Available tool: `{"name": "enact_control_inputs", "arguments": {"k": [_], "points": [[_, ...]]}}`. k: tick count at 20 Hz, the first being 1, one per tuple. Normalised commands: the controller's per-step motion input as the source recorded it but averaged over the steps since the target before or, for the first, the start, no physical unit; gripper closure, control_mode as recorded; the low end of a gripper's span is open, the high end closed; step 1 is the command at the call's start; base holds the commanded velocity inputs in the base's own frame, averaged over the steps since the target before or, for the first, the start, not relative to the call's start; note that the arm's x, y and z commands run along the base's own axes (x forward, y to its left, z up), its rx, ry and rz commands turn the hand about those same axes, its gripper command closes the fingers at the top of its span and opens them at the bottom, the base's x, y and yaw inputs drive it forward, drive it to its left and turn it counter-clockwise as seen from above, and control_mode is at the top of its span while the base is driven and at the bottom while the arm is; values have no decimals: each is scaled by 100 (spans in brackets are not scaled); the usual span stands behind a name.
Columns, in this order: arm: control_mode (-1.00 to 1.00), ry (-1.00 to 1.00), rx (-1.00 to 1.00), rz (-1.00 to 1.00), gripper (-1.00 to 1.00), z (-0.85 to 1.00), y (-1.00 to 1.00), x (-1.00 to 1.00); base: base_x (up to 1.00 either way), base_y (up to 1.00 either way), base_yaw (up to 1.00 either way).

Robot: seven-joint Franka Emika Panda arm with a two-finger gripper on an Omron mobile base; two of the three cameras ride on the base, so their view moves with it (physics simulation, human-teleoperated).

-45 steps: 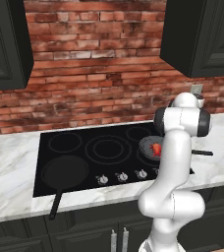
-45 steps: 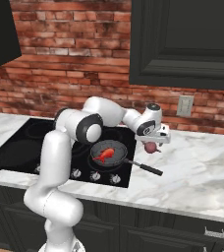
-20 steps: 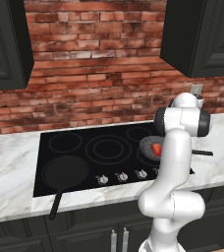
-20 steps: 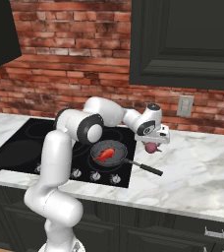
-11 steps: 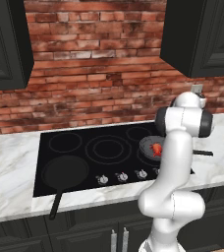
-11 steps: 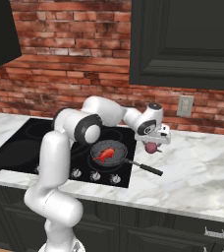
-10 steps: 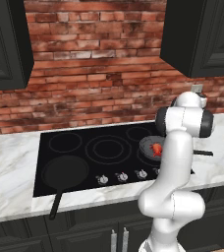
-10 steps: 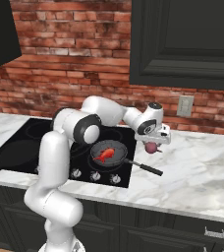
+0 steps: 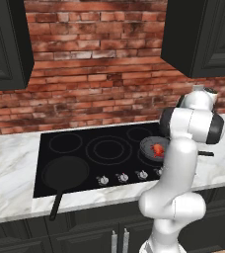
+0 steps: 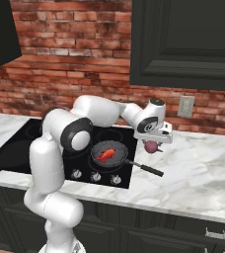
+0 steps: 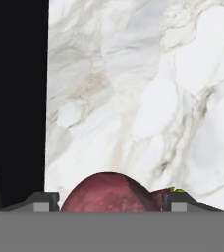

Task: Place both pans onto different burners. Then place the onion and the fish on different pans.

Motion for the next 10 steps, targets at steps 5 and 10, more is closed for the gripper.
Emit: {"name": "enact_control_inputs", "arguments": {"k": [5,10], "points": [[-100,-3,0,0,100,46,54,-47,0,0,0],[-100,-1,0,0,100,27,93,-59,0,0,0]]}}
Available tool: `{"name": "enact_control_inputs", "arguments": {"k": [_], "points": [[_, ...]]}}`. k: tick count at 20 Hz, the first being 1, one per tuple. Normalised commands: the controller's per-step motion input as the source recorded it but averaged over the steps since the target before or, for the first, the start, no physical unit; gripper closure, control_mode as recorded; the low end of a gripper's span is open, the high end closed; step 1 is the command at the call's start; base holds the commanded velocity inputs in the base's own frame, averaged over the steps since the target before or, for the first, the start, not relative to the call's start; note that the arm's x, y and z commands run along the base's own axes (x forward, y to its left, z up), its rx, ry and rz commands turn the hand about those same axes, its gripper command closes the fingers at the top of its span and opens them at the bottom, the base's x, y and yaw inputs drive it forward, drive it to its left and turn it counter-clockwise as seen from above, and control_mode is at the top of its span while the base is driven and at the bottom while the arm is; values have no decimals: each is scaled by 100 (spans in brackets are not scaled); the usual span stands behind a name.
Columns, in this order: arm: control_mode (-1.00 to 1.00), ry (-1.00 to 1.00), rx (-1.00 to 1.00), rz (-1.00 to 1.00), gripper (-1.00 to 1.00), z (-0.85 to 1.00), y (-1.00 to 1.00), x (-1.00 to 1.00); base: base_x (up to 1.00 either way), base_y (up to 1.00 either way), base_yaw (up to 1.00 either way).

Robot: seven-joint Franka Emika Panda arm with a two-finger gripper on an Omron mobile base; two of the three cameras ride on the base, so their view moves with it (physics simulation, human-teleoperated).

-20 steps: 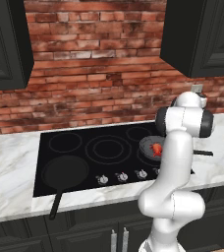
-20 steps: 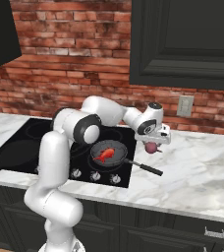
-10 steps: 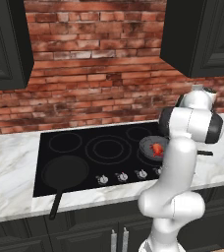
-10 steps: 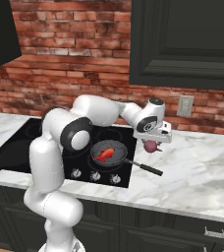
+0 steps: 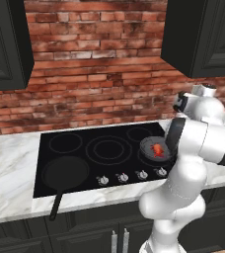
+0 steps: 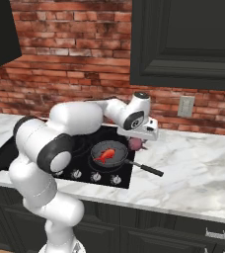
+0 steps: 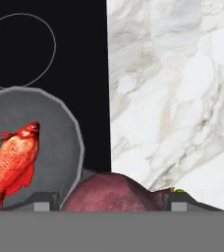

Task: Place both pans onto different burners. Then place the onion and the fish on different pans.

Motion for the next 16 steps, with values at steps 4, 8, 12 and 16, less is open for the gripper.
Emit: {"name": "enact_control_inputs", "arguments": {"k": [4,8,12,16], "points": [[-100,0,-1,0,100,30,100,-51,0,0,0],[-100,-2,-1,0,100,46,98,-44,0,0,0],[-100,-3,-1,0,100,51,92,-26,0,0,0],[-100,0,0,0,100,32,97,-24,0,0,0]]}}
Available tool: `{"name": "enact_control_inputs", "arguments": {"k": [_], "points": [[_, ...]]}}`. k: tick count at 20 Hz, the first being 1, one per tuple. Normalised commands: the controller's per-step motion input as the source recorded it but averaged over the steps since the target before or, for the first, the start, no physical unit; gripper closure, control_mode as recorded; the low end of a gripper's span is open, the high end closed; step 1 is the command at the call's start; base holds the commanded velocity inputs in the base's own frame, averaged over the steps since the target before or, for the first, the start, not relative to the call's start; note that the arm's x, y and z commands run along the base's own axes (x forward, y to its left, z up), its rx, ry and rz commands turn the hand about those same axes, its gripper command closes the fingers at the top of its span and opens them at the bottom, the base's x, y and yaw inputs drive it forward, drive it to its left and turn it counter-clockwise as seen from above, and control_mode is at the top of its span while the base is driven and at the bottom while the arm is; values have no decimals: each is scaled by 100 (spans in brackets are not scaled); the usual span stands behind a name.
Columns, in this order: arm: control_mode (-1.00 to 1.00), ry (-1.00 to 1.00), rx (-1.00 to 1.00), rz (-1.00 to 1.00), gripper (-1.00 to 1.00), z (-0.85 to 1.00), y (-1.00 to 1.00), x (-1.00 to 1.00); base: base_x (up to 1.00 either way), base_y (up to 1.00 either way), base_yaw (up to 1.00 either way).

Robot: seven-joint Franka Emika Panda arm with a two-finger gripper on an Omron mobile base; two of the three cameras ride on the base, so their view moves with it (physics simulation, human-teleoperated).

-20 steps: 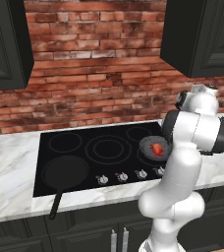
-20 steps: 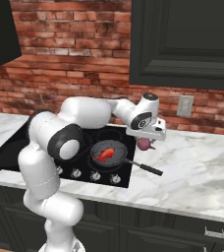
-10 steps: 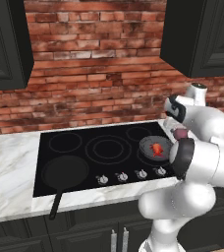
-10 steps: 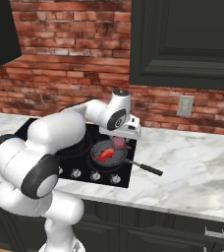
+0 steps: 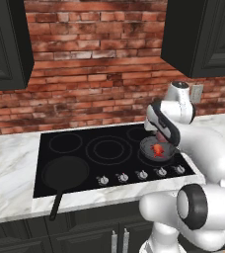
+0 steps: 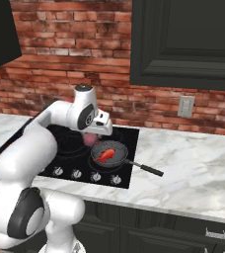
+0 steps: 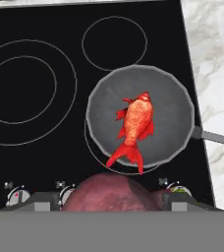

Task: Place both pans onto different burners. Then place the onion and the fish on different pans.

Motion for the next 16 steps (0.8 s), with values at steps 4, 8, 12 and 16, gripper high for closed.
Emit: {"name": "enact_control_inputs", "arguments": {"k": [4,8,12,16], "points": [[-100,0,0,0,100,9,95,-26,0,0,0],[-100,0,0,0,100,3,96,-16,0,0,0],[-100,0,0,1,100,3,96,-7,0,0,0],[-100,0,0,4,100,14,87,0,0,0,0]]}}
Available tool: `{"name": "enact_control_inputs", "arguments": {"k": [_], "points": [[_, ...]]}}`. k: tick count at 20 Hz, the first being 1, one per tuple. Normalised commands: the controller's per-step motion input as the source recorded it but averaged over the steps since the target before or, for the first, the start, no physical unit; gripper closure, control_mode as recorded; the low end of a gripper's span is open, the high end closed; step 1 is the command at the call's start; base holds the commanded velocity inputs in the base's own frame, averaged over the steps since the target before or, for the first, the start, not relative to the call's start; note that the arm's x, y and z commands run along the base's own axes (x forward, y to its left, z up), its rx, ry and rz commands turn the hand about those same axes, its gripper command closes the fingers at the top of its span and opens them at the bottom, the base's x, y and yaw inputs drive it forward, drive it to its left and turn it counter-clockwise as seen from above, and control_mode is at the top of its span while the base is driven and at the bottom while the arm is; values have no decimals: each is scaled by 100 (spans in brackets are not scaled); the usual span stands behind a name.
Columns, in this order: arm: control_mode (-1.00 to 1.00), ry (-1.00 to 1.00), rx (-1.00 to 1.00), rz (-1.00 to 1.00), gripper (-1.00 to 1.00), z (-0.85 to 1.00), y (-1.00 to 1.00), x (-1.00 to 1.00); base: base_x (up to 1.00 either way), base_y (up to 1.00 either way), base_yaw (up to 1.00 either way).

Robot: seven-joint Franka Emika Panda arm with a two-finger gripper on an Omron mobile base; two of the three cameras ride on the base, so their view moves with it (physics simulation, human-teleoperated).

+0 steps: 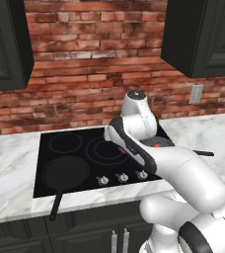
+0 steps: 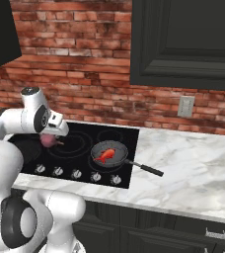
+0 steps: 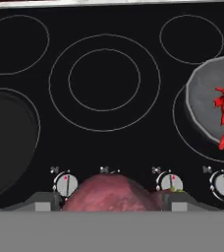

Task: Place both pans onto different burners. Then place the onion and the fish on different pans.

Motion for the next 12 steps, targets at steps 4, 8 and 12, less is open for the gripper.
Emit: {"name": "enact_control_inputs", "arguments": {"k": [4,8,12], "points": [[-100,0,0,6,100,12,80,0,0,0,0],[-100,2,0,8,100,0,82,0,0,0,0],[-100,3,0,8,100,0,77,1,0,0,0]]}}
